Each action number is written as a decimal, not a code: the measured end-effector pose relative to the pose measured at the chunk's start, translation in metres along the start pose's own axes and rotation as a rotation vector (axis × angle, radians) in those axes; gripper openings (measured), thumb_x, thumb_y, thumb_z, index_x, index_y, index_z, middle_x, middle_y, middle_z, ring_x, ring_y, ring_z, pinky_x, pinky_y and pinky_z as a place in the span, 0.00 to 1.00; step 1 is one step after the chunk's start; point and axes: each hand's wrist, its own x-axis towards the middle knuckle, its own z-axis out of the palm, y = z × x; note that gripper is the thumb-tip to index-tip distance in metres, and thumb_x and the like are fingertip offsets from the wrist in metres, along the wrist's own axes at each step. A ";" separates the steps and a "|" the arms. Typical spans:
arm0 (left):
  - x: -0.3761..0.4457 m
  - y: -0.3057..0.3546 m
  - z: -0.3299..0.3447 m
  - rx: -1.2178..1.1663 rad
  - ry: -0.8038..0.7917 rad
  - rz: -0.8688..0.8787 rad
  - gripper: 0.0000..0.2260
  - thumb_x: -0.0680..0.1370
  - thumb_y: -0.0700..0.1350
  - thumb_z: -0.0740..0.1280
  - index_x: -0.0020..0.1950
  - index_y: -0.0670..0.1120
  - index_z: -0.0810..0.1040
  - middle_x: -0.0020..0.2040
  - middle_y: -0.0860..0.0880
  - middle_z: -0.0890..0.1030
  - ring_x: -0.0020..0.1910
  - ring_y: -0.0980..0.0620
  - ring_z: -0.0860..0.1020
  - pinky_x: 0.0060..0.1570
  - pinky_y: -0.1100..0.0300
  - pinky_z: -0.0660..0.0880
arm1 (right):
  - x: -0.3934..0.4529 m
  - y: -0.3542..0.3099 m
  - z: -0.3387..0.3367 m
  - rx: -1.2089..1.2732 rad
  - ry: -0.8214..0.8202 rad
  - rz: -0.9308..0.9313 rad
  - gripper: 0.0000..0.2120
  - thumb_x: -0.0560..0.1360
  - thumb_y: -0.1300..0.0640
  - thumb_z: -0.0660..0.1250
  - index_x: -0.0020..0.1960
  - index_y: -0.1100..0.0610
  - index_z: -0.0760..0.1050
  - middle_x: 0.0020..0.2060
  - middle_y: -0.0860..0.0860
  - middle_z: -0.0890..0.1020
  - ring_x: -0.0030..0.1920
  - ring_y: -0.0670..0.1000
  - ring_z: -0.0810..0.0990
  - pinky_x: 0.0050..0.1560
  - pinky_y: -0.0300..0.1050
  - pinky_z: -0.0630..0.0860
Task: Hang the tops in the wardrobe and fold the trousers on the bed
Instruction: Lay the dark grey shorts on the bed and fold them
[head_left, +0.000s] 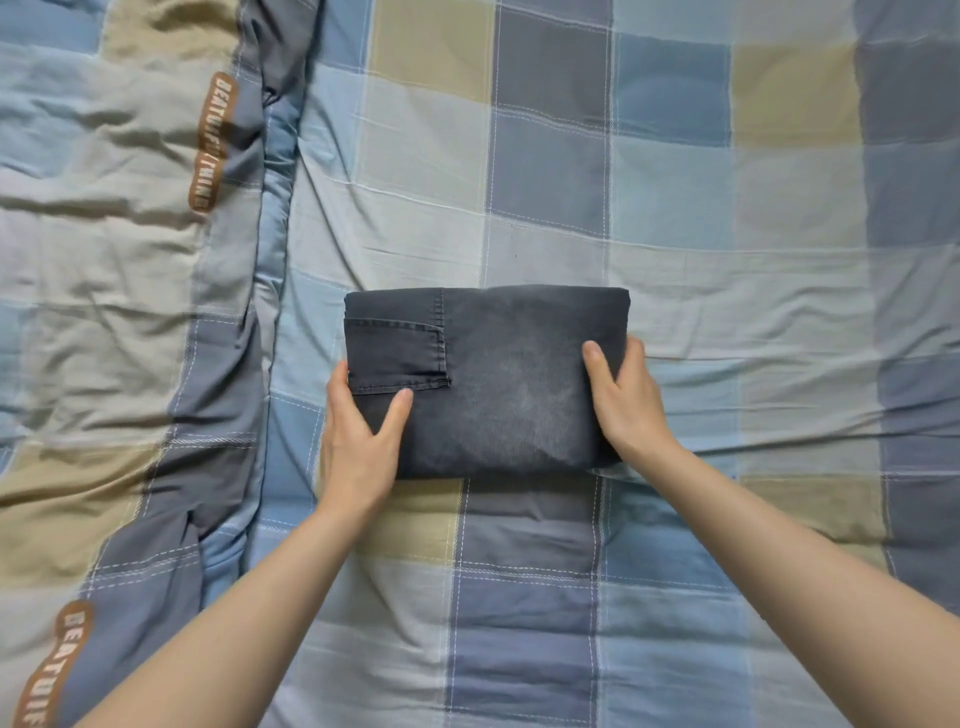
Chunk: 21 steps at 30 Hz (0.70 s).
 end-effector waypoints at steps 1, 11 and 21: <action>0.000 0.003 0.008 0.025 0.054 -0.026 0.33 0.77 0.58 0.67 0.76 0.51 0.58 0.74 0.51 0.68 0.71 0.51 0.69 0.69 0.55 0.65 | 0.000 -0.001 0.004 -0.031 0.014 -0.015 0.30 0.78 0.38 0.56 0.71 0.56 0.60 0.68 0.52 0.72 0.67 0.57 0.70 0.64 0.51 0.67; -0.006 -0.005 0.027 0.240 0.184 0.275 0.32 0.77 0.52 0.69 0.77 0.59 0.58 0.76 0.44 0.57 0.74 0.43 0.63 0.68 0.49 0.66 | -0.021 0.008 0.004 -0.216 -0.029 -0.374 0.38 0.75 0.42 0.64 0.74 0.33 0.40 0.71 0.57 0.59 0.68 0.61 0.67 0.66 0.56 0.68; 0.021 -0.011 0.002 0.152 -0.089 0.300 0.35 0.74 0.50 0.74 0.73 0.68 0.60 0.66 0.52 0.60 0.67 0.59 0.65 0.65 0.79 0.54 | 0.005 0.015 -0.004 -0.155 -0.219 -0.322 0.34 0.72 0.39 0.67 0.69 0.24 0.50 0.61 0.53 0.64 0.56 0.52 0.72 0.66 0.48 0.68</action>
